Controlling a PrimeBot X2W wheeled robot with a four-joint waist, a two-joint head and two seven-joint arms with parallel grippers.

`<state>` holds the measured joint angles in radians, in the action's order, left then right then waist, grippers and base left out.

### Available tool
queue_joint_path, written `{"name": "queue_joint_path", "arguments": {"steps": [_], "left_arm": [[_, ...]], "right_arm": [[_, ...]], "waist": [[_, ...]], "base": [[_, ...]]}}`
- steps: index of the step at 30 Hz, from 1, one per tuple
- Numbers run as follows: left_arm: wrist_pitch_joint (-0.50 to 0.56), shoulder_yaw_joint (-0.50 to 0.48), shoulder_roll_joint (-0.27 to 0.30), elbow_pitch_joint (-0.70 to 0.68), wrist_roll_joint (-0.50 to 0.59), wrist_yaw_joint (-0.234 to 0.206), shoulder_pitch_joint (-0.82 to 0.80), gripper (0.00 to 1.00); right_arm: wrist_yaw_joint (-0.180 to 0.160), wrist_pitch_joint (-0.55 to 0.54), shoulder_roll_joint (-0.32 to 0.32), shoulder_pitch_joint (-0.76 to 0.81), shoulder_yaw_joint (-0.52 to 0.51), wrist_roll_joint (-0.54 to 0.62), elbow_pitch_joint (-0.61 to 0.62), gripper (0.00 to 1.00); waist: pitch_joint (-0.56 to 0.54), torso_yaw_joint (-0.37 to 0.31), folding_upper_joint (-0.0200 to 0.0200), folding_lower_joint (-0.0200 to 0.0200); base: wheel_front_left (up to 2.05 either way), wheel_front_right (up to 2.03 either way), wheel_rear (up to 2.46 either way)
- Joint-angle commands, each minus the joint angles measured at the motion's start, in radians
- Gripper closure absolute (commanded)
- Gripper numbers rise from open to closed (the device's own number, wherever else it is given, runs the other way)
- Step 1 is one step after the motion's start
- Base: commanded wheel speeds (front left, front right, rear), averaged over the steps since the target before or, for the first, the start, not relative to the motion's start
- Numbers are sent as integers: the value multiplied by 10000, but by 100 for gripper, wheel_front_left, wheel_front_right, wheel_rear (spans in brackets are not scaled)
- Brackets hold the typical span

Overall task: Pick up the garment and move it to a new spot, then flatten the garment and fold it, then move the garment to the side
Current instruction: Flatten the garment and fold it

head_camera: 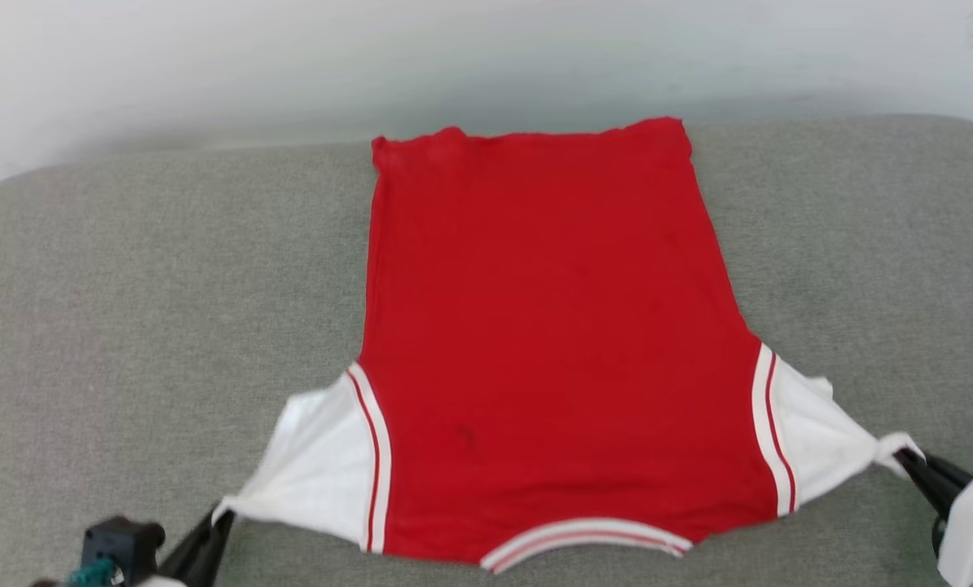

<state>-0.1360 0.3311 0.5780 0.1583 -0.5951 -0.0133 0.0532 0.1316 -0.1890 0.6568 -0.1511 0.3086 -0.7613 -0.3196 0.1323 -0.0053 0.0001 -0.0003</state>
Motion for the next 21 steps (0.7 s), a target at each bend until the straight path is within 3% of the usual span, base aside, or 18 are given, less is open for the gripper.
{"name": "queue_joint_path", "arguments": {"steps": [1,6,15,16,17,21], "left_arm": [[136,70,127,-84,47,-89,237,100],[682,280,279,-521,-161,-286,1202,100],[1173,640,106,-1210,-357,-154,1261,100],[1264,656,99,-1259,-406,-180,1251,100],[1372,696,96,-1342,-427,-199,1260,100],[1699,836,-46,-1960,-623,-183,1250,100]], "right_arm": [[-18,-75,149,268,-60,-111,49,100],[-18,-721,396,1277,-193,-584,315,100],[-18,-1238,283,1466,-245,-762,579,100],[-17,-1260,288,1361,-325,-808,654,59],[-17,-1337,261,1290,-405,-954,740,1],[-13,-1878,460,1087,-832,-1519,1372,0]], "waist": [[-98,-30,-1,3],[-188,-74,-1,3],[10,-30,-1,3],[44,-16,-1,3],[96,1,-1,3],[389,215,-1,3]], "base": [[0,0,0],[0,0,0],[0,0,0],[0,0,0],[0,0,0],[0,0,0]]}}
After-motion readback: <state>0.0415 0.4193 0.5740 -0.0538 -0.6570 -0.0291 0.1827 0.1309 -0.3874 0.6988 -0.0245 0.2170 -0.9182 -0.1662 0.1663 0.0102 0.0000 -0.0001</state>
